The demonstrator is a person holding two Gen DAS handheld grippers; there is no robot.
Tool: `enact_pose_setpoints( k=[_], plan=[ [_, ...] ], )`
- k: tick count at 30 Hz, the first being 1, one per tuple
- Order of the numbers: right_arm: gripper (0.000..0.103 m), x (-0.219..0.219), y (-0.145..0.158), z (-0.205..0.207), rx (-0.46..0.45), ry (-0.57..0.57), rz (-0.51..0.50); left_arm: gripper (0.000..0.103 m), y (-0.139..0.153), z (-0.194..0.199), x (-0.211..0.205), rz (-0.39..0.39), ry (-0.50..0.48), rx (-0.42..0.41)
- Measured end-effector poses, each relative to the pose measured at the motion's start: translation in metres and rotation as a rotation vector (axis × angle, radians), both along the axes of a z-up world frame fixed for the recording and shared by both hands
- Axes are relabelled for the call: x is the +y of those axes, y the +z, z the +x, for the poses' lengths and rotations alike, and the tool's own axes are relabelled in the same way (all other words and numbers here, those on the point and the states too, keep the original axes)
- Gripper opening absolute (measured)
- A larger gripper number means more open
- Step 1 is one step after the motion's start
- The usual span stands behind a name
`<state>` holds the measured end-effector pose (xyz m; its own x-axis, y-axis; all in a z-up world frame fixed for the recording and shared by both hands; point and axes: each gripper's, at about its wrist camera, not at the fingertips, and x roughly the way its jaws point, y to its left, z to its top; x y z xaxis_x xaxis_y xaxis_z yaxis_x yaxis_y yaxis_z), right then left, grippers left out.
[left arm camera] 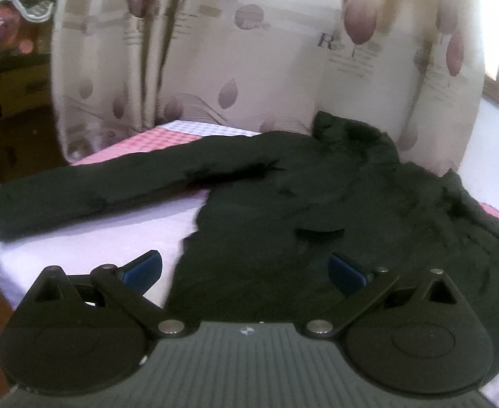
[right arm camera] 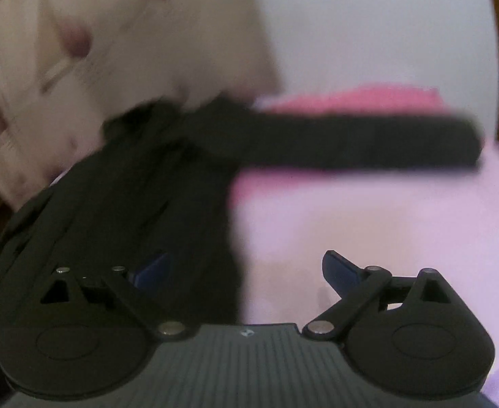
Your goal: Fold large clothes
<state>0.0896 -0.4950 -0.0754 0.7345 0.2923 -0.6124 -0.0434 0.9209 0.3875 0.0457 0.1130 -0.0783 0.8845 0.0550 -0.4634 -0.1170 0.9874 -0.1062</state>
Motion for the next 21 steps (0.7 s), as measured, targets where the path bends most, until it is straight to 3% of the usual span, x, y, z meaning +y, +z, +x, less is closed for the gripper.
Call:
enact_pose_setpoints(
  k=[2,4,6,8,9,12,16,18,21],
  plan=[
    [0.096,0.019,-0.009,-0.006,0.018,0.02,-0.014,0.102,-0.002,-0.005,0.008,0.001,0.018,0.006],
    [0.087,0.027,-0.014,0.0,0.028,0.035,0.004,0.099,-0.009,-0.003,0.015,-0.027,0.013,0.048],
    [0.051,0.038,-0.02,0.003,0.017,0.037,-0.016,0.09,-0.017,0.002,0.021,-0.071,-0.009,0.09],
    [0.025,0.045,-0.016,0.006,0.038,0.028,-0.018,0.07,-0.024,0.01,0.025,-0.103,-0.054,0.139],
    [0.019,0.046,-0.013,0.004,0.047,0.025,0.008,0.059,-0.026,0.014,0.028,-0.117,-0.064,0.154],
    [0.015,0.055,-0.004,-0.028,0.044,0.021,0.034,0.045,-0.021,0.009,0.036,-0.13,-0.092,0.131],
    [0.015,0.078,0.001,-0.093,0.059,0.03,0.09,0.043,-0.019,0.0,0.043,-0.07,-0.101,0.132],
    [0.015,0.082,0.0,-0.116,0.081,0.017,0.165,0.043,-0.021,-0.004,0.049,-0.061,-0.102,0.134],
    [0.015,0.09,0.0,-0.137,0.096,0.002,0.179,0.043,-0.021,-0.007,0.053,-0.054,-0.109,0.134]
  ],
)
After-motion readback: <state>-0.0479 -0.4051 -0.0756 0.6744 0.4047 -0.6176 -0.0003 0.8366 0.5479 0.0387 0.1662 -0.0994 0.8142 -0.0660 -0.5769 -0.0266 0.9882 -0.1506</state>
